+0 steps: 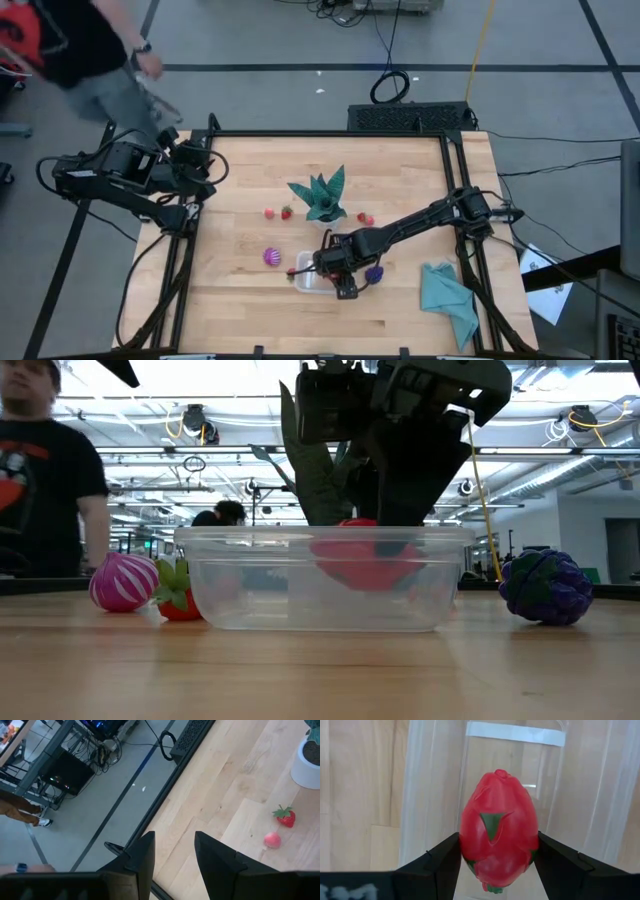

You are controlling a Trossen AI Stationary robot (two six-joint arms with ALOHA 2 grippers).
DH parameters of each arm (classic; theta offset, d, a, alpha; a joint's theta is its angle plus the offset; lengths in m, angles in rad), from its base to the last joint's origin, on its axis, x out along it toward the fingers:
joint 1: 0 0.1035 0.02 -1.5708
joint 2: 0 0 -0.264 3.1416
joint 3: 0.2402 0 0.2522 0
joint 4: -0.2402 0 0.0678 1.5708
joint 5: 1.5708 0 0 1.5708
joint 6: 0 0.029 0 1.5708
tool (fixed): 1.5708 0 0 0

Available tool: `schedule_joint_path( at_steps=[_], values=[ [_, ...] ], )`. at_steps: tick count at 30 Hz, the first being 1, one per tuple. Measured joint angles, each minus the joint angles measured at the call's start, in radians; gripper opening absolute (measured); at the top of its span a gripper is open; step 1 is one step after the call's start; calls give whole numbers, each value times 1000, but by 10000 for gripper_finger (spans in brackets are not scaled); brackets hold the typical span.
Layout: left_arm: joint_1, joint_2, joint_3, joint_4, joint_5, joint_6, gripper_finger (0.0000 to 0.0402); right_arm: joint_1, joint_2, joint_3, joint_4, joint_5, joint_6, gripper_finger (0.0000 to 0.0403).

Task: Pick and placing Produce into tupperware
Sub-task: Put the red dragon fruit into the transparent bin

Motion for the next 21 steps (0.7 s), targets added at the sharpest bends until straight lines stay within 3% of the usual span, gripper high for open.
schedule_joint_path(
  at_steps=[21],
  values=[
    [0,0,0,0,0,2,145,-23,0,-10,8,-53,-6,217]
  ],
)
